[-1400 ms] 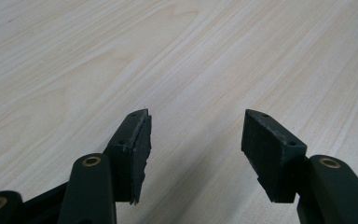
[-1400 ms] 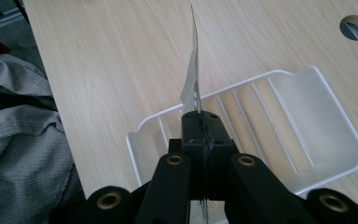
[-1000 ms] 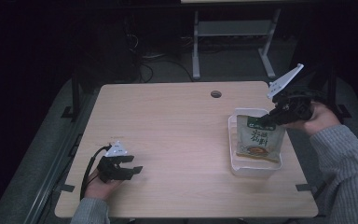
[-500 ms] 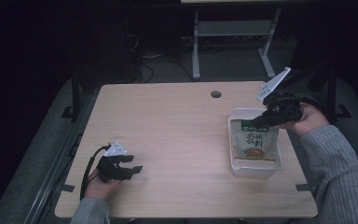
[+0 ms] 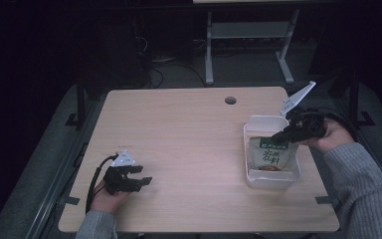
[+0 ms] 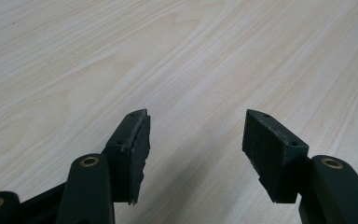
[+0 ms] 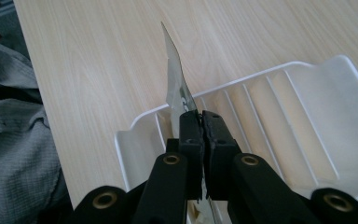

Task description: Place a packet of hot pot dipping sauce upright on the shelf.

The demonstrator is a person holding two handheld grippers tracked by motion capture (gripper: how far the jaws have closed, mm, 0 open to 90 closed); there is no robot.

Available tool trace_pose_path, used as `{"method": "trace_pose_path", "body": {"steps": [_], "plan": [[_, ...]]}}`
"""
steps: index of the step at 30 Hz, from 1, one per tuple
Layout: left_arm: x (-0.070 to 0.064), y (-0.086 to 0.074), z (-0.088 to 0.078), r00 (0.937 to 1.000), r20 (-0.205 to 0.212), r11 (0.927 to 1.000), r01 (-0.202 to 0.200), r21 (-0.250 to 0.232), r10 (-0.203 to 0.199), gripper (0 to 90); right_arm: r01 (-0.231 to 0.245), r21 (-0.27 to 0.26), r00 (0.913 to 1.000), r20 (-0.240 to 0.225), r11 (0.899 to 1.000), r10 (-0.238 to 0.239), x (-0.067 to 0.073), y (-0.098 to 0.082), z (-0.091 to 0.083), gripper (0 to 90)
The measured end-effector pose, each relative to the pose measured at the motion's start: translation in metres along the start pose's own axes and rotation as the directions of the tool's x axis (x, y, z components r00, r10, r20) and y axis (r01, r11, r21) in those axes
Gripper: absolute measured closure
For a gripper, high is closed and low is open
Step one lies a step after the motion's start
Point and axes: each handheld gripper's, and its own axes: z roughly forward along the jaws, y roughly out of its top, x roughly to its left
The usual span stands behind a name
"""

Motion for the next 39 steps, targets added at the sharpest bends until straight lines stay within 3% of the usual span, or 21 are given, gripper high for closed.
{"method": "trace_pose_path", "body": {"steps": [39], "plan": [[0.0, 0.0, -0.001, 1.0, -0.001, 1.0, -0.003, -0.004, 0.003, 39.5, -0.04, -0.034, 0.9991, -0.013, 0.999, 0.04, 0.006, -0.026, -0.005, 84.7]]}}
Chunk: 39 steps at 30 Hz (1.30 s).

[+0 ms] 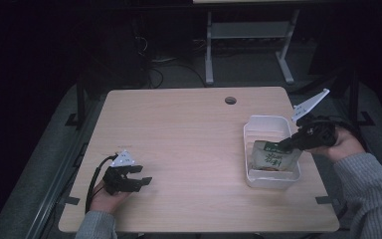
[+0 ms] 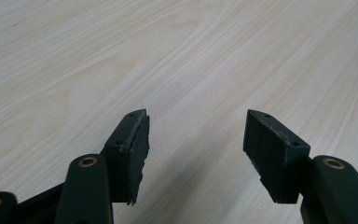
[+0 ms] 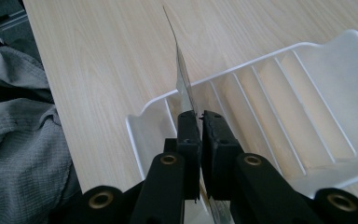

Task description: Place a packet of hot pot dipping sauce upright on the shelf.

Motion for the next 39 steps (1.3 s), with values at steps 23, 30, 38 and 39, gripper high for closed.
{"method": "trace_pose_path", "body": {"steps": [23, 30, 38, 39], "plan": [[0.001, -0.001, -0.002, 1.0, -0.002, 1.0, 0.004, 0.001, -0.004, 38.7, -0.026, -0.143, 0.9994, 0.02, 0.989, 0.029, 0.017, -0.017, -0.014, 61.9], [0.002, -0.001, -0.003, 1.0, -0.003, 1.0, 0.002, 0.002, -0.002, 38.4, -0.032, -0.206, 0.9989, 0.027, 0.978, 0.039, 0.021, -0.021, -0.023, 59.5], [0.002, -0.003, -0.005, 1.0, -0.004, 1.0, 0.004, -0.001, -0.004, 38.1, -0.019, -0.245, 0.9986, 0.043, 0.969, 0.03, 0.032, -0.024, -0.035, 57.4], [0.002, -0.003, -0.005, 1.0, -0.005, 1.0, 0.002, 0.0, -0.002, 38.0, -0.016, -0.249, 0.9987, 0.044, 0.968, 0.028, 0.033, -0.024, -0.035, 57.2]]}}
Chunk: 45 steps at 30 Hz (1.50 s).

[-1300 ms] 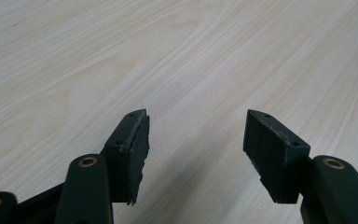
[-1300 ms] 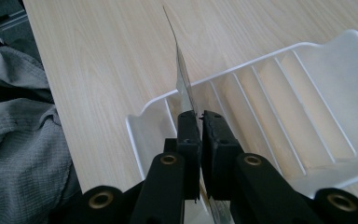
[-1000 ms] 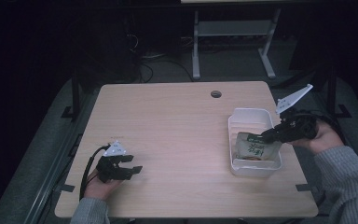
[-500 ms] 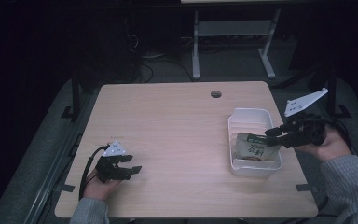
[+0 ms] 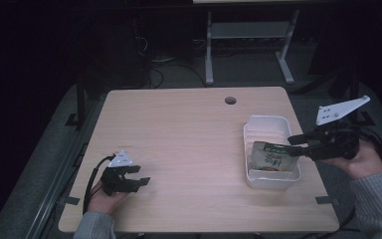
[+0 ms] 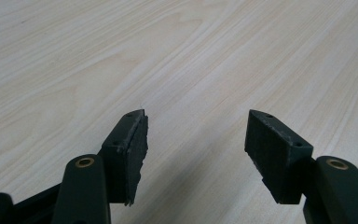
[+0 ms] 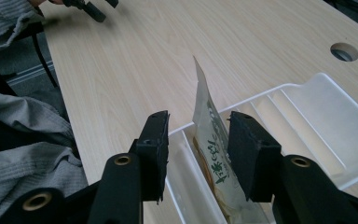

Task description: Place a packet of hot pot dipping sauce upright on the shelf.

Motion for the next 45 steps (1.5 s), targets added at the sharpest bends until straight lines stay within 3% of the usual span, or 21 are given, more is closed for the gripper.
{"method": "trace_pose_path", "body": {"steps": [21, 31, 45], "plan": [[-0.001, -0.001, -0.001, 1.0, -0.006, 1.0, -0.003, -0.005, 0.003, 37.3, 0.006, -0.038, 0.9999, -0.011, 0.999, -0.006, 0.026, -0.017, -0.007, 54.7], [-0.002, -0.002, -0.004, 0.9999, -0.008, 0.9999, -0.01, -0.01, 0.009, 37.2, 0.012, -0.027, 0.9994, -0.033, 1.0, -0.013, 0.044, -0.026, 0.009, 53.7], [-0.001, -0.002, -0.004, 0.9999, -0.007, 0.9999, -0.01, -0.009, 0.009, 36.8, 0.026, -0.018, 0.9974, -0.067, 1.0, -0.027, 0.066, -0.025, 0.036, 48.0]]}}
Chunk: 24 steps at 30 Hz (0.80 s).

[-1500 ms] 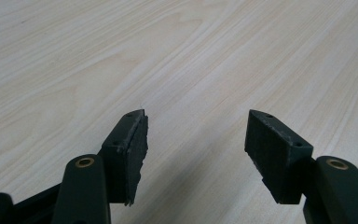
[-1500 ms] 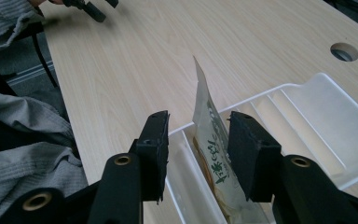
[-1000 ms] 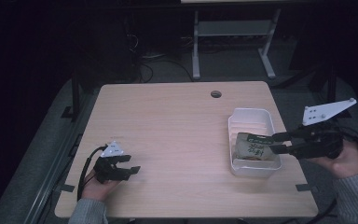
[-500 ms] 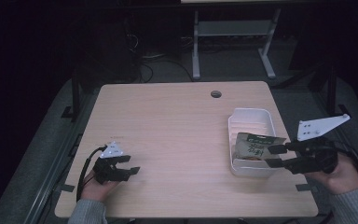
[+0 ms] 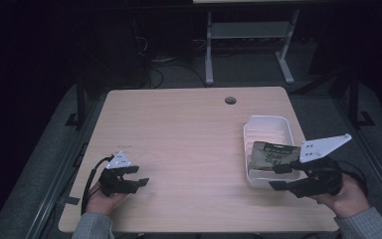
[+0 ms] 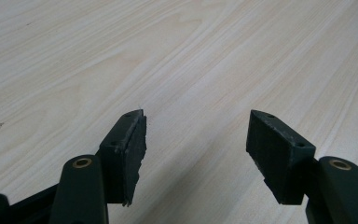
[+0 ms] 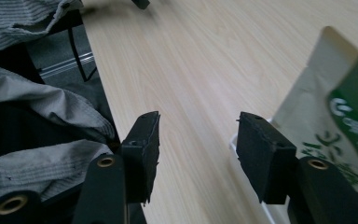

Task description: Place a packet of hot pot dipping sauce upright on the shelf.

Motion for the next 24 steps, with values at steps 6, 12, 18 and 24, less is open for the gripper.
{"method": "trace_pose_path", "body": {"steps": [6, 12, 18, 24], "plan": [[0.001, 0.0, -0.001, 1.0, 0.001, 1.0, 0.005, -0.003, -0.005, 36.8, 0.023, 0.016, 0.9995, -0.022, 1.0, -0.022, 0.009, 0.004, 0.018, 45.3], [0.001, -0.001, -0.001, 1.0, 0.003, 1.0, 0.004, 0.0, -0.004, 36.8, 0.044, 0.018, 0.9982, -0.04, 0.999, -0.044, 0.016, 0.009, 0.029, 43.9], [0.0, 0.0, -0.001, 1.0, -0.009, 1.0, 0.001, -0.007, -0.002, 36.9, 0.069, 0.021, 0.9953, -0.07, 0.997, -0.068, 0.026, 0.016, 0.048, 42.0], [0.0, 0.0, -0.001, 0.9999, -0.01, 1.0, -0.001, -0.005, 0.001, 36.9, 0.079, 0.022, 0.993, -0.09, 0.997, -0.077, 0.03, 0.019, 0.06, 40.9]]}}
